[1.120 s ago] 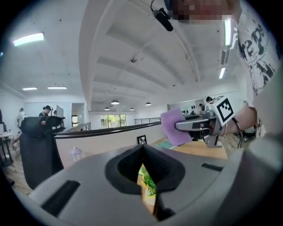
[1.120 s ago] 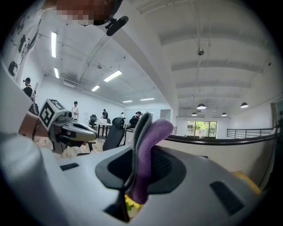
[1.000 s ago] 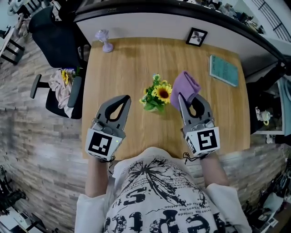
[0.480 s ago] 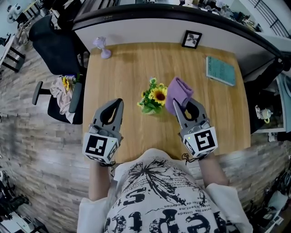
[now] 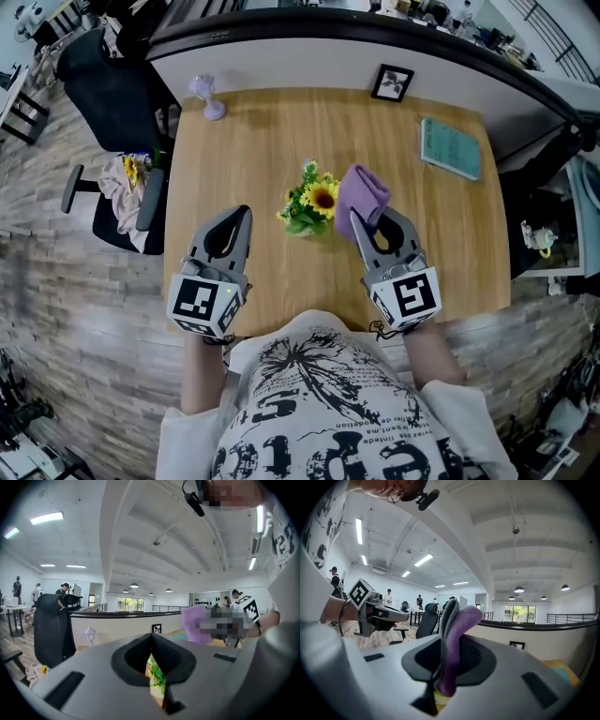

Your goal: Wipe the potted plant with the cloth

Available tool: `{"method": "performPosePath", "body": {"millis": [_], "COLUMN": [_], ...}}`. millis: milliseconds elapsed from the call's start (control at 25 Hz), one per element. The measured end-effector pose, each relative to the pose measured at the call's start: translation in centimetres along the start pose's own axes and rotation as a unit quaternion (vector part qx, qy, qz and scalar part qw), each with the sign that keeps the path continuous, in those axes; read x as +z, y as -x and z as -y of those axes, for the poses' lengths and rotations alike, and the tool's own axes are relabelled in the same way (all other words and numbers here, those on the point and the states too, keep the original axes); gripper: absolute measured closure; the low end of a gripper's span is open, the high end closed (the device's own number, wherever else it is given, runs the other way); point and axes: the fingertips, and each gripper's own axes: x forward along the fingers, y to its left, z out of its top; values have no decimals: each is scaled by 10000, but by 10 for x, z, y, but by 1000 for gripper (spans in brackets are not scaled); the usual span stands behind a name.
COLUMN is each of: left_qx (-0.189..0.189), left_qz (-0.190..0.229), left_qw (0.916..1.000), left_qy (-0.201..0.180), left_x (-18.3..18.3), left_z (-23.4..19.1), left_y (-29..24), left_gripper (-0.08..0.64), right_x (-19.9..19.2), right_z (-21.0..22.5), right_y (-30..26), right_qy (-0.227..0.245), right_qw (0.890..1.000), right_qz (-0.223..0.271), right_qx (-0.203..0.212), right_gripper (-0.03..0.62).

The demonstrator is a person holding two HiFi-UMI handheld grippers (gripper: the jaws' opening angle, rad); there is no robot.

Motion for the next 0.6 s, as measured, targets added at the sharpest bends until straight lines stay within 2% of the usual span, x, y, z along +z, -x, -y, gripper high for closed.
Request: {"method": "performPosePath", "body": {"millis": [600], "left_qx": [-30], "left_qz": [-125], "left_qw": [9999], "left_qy": [41], "left_x": [1], "left_z": [4], "left_y": [-10], "left_gripper": [555], "right_x": [-7], "right_z": [9], "right_y": [0], "right_qy": [-142], "right_qw": [9998], "right_qz": [-41], "right_qx": [-112], "right_gripper": [528]}}
